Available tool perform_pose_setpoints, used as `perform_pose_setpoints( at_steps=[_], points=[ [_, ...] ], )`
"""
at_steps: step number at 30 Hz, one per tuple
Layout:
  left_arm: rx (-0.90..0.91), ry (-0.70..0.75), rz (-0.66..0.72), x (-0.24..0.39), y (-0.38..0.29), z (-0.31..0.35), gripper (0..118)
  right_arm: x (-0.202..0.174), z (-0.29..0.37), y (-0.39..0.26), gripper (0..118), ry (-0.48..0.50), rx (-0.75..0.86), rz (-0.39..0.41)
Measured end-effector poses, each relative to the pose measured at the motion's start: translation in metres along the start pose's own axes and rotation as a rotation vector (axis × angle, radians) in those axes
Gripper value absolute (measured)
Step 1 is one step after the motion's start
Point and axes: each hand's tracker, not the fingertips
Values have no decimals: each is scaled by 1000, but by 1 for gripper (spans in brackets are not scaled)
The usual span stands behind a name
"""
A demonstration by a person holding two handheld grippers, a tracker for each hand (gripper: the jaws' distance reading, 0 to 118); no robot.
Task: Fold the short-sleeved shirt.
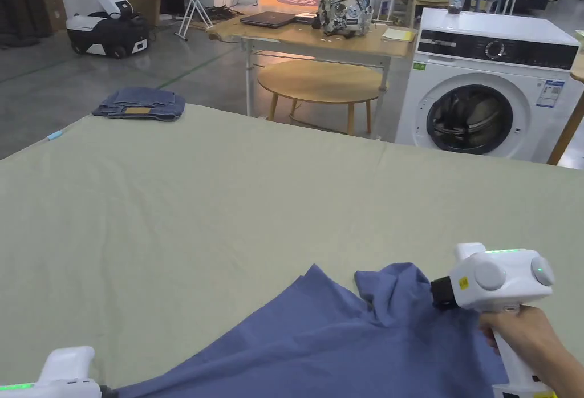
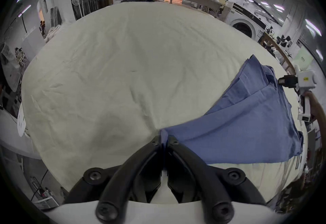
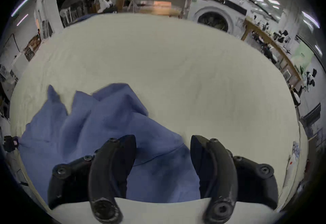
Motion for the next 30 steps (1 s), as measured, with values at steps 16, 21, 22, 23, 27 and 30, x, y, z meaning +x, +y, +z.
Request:
perform_pose_setpoints(
  at_steps=[16, 21, 22, 23, 27, 30],
  points=[
    [52, 5, -10, 4, -1, 9, 0, -16, 44, -20, 1, 24, 135, -63],
    [127, -65, -23, 7, 16, 30, 0, -5, 112, -23, 1, -21, 304, -57],
    [150, -67, -38, 9, 21, 35, 0, -2, 125, -24, 1, -36, 332, -56],
    [165, -64, -55, 13, 27, 40, 0, 1, 141, -25, 1, -50, 370, -61],
    [252, -113, -86, 23, 66, 60, 0, 21, 205, -27, 1, -83, 483, -107],
    [332, -130, -130, 41, 104, 81, 0, 38, 252, -26, 1, -159, 557, -120]
  ],
)
